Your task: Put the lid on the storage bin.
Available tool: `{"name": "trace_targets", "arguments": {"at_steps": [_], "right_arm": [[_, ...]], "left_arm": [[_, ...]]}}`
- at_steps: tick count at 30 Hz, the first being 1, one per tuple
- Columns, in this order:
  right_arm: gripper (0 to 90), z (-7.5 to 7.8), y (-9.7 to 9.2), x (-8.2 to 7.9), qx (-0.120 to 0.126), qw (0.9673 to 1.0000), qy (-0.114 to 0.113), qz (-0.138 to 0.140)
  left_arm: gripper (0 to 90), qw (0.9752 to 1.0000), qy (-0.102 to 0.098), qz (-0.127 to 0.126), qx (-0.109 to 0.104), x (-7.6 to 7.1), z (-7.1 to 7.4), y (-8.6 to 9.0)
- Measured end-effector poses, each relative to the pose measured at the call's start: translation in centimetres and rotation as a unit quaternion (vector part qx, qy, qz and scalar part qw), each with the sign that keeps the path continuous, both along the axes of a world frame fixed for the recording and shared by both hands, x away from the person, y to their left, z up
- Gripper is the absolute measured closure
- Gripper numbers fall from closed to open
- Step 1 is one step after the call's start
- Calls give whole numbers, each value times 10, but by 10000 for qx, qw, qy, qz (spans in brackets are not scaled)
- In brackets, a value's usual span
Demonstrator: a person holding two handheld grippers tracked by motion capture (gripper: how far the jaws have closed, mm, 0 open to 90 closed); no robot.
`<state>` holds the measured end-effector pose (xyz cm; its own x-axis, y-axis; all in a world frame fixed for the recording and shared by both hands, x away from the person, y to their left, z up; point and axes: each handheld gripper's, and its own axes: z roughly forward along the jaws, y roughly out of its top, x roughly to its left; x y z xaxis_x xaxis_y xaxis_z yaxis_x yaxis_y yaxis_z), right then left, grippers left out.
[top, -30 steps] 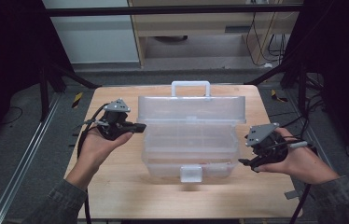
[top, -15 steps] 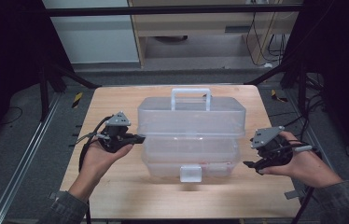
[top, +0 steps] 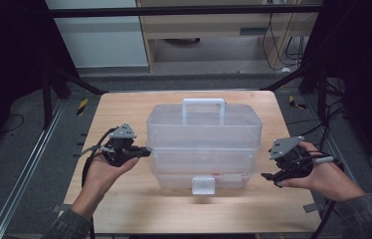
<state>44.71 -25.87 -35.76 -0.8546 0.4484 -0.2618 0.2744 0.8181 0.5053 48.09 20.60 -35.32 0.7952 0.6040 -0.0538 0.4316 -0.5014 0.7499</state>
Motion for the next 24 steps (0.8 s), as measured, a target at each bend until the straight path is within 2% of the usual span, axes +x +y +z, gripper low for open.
{"name": "trace_targets", "arguments": {"at_steps": [24], "right_arm": [[202, -12, -7, 2, -42, 9998, 79, -163]], "left_arm": [[893, 9998, 20, -62, 190, -8, -16, 3]]}}
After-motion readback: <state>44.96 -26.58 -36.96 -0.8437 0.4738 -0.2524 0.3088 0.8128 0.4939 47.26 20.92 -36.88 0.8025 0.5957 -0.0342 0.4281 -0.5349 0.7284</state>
